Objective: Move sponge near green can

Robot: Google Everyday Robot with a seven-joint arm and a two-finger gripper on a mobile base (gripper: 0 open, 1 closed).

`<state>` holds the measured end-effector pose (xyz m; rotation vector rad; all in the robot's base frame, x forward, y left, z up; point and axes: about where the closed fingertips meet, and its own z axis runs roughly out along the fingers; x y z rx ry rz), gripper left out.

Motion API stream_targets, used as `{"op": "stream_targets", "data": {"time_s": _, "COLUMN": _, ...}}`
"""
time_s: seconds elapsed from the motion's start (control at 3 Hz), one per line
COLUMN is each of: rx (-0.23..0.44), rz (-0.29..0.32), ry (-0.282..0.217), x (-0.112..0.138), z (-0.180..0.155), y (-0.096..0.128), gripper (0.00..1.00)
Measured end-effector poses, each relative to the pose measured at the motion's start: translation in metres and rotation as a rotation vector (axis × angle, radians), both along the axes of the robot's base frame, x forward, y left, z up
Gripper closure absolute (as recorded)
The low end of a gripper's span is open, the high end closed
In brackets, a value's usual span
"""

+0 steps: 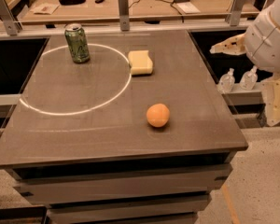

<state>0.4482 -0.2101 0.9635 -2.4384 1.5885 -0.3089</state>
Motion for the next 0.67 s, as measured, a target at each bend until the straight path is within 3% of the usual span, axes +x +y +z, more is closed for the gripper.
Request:
{"op": "stream_targets", "data": {"time_s": 0.33, "rx": 0.011, "rz": 0.168, "ry": 0.074, "x": 0.028, "z": -0.009, "y": -0.004, "gripper": 0.0}}
{"op": "stream_targets", "data": {"time_s": 0.67, "rx": -0.003, "rz": 0.307, "ry": 0.114, "x": 0.059, "z": -0.015, "y": -0.002, "gripper": 0.0}}
